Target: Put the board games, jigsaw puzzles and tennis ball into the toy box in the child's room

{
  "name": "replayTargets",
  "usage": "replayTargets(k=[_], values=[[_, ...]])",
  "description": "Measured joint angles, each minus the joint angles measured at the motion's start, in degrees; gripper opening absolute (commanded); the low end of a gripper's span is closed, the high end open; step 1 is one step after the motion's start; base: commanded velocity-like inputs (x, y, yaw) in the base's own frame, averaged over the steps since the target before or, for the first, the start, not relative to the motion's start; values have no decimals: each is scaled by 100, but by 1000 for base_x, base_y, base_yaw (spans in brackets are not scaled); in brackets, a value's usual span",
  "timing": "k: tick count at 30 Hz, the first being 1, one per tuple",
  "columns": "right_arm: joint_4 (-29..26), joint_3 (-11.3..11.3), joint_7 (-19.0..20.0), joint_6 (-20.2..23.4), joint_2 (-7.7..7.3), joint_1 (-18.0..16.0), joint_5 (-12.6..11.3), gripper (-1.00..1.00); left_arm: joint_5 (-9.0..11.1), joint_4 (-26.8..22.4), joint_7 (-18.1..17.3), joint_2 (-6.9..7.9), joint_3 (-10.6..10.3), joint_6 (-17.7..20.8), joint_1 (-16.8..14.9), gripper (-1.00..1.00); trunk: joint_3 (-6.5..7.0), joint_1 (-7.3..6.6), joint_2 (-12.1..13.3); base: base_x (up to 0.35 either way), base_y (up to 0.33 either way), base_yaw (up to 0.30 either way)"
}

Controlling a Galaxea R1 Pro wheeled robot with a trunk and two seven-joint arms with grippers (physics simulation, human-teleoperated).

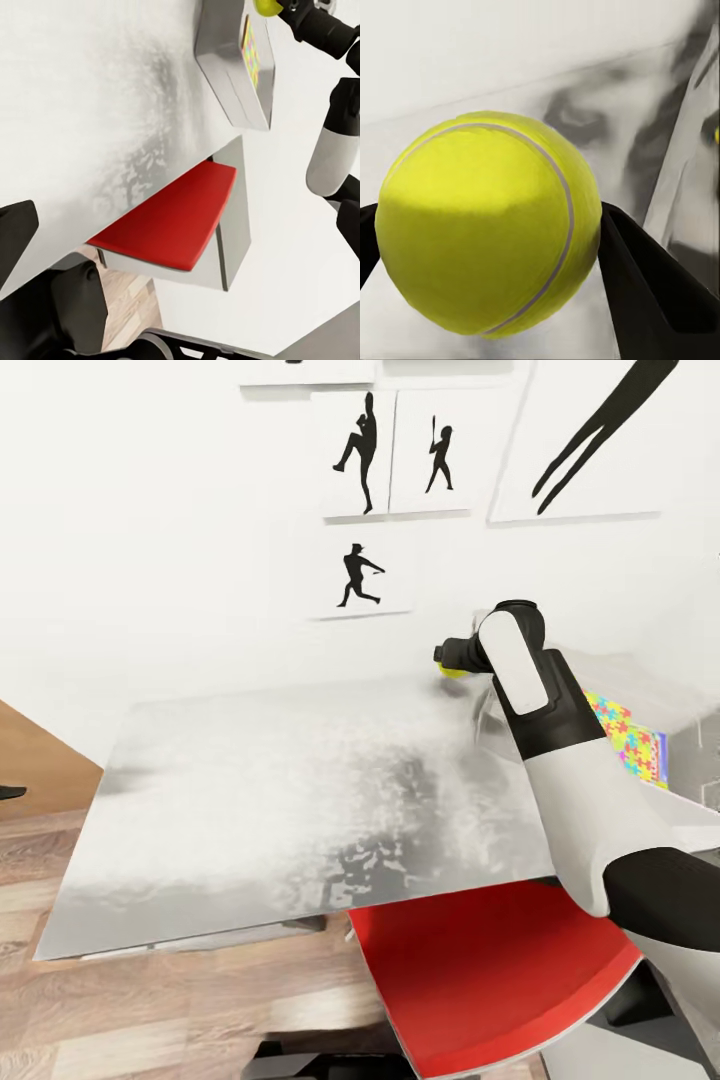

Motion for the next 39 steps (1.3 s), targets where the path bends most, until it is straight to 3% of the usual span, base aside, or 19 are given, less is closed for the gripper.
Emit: replayTargets(k=[19, 29, 39], values=[[2, -1, -70, -2, -48, 0, 6, -100, 0, -1, 1, -16, -9, 0, 2, 100, 180, 0, 0, 0, -10, 0], [9, -19, -73, -12, -303, 42, -4, -100, 1, 1, 1, -55, -6, 0, 5, 100, 275, 0, 0, 0, -160, 0], [42, -16, -73, -13, -323, 59, -9, -100, 0, 4, 4, -63, -7, -2, 4, 100, 369, 0, 0, 0, -11, 0]])
